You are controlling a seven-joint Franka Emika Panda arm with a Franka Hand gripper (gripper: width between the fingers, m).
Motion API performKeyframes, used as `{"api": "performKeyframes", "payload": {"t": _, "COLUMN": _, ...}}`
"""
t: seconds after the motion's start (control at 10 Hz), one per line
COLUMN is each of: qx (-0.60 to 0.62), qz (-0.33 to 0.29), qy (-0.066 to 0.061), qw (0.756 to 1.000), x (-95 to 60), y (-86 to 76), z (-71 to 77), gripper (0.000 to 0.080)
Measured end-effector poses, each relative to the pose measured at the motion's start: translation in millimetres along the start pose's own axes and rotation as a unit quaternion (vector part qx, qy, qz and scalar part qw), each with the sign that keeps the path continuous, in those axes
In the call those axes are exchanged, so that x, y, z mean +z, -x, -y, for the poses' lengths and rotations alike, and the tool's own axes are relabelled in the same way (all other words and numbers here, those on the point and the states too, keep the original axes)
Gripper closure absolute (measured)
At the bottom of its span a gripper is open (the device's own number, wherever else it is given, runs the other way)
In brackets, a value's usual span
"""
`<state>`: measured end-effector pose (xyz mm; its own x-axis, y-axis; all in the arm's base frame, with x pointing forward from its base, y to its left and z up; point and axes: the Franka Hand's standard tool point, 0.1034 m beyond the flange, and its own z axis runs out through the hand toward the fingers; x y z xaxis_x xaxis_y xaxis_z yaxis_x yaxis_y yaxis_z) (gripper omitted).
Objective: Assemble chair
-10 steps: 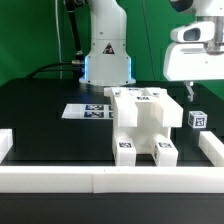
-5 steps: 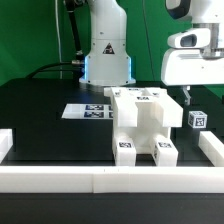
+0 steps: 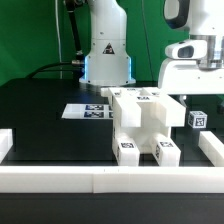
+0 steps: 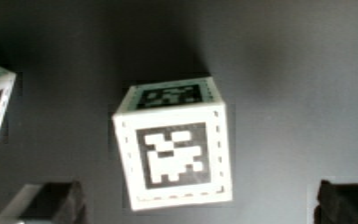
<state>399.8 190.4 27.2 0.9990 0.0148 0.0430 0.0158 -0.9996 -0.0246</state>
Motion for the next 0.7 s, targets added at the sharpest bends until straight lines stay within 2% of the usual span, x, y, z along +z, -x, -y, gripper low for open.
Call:
{"api": "performKeyframes", "payload": {"t": 0.5, "qx": 0.000, "qz": 0.009, "qy": 0.007, "qw": 1.000, "x": 12.3, "y": 6.8, "z": -4.7, "gripper": 0.0151}}
{"api": "performKeyframes", "payload": {"t": 0.6, "qx": 0.000, "qz": 0.009, "qy": 0.007, "qw": 1.000, "x": 12.7, "y": 7.1, "z": -4.8, "gripper": 0.0239}}
{"api": "performKeyframes", "payload": {"t": 0.7, "qx": 0.000, "qz": 0.010, "qy": 0.007, "qw": 1.000, "x": 13.2, "y": 7.4, "z": -5.0, "gripper": 0.0380}}
